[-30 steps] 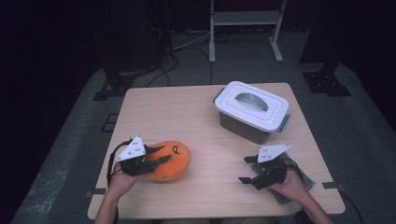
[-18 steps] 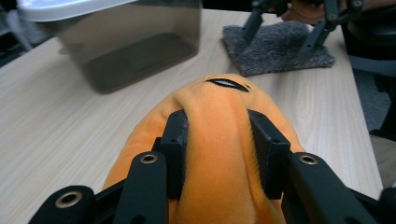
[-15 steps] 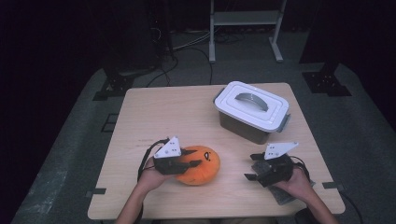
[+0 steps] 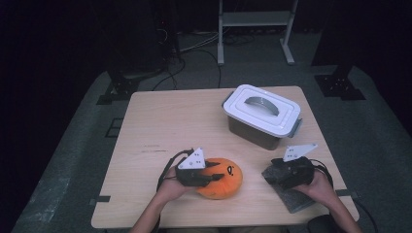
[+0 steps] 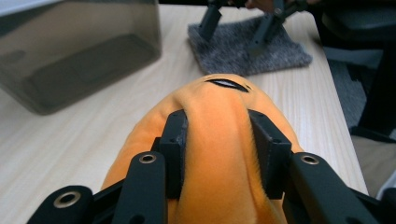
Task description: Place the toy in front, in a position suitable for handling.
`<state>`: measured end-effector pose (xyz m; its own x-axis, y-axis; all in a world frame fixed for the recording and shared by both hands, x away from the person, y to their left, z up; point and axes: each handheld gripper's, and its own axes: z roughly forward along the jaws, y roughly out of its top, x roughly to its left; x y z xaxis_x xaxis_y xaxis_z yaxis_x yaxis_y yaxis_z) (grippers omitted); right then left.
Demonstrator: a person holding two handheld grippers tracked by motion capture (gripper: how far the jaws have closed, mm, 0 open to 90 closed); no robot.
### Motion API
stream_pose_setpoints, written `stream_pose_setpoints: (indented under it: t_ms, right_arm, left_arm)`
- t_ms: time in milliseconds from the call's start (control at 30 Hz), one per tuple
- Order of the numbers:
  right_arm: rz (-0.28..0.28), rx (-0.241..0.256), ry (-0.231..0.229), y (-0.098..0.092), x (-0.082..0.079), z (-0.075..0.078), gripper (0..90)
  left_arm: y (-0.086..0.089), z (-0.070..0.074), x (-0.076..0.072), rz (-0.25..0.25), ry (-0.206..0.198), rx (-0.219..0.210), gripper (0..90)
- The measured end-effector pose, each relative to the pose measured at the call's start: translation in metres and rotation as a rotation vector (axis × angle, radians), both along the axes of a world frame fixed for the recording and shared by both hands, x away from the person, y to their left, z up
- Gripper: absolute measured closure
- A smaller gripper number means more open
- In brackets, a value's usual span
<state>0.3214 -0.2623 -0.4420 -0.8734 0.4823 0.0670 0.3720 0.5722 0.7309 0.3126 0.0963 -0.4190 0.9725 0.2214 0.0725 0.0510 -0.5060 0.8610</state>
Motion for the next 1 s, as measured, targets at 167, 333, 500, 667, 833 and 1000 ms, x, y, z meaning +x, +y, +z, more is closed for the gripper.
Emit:
stream_pose_setpoints:
  t_ms: [167, 333, 500, 667, 833, 1000]
  right_arm:
    - [-0.015, -0.029, 0.024, -0.007, 0.004, -0.006, 26.8]
    - [-0.028, -0.122, 0.005, -0.004, 0.004, -0.011, 33.1]
    - [-0.024, -0.182, 0.013, 0.0, 0.004, -0.015, 38.3]
    - [-0.035, -0.184, 0.057, 0.001, 0.007, -0.022, 36.5]
    - [-0.037, -0.171, 0.055, 0.0, 0.006, -0.023, 38.3]
    - [-0.048, -0.163, 0.04, -0.001, 0.005, -0.024, 40.7]
  left_arm:
    - [-0.001, -0.002, -0.002, -0.01, 0.008, -0.011, 56.7]
    - [0.0, -0.003, -0.006, -0.008, 0.011, -0.012, 49.6]
    - [0.003, -0.003, -0.005, 0.0, 0.014, -0.014, 46.2]
    - [0.006, -0.002, -0.004, 0.001, 0.029, -0.024, 38.7]
    - [0.009, 0.003, -0.004, 0.004, 0.018, -0.033, 34.5]
    - [0.018, 0.011, -0.006, 0.009, 0.027, -0.033, 27.9]
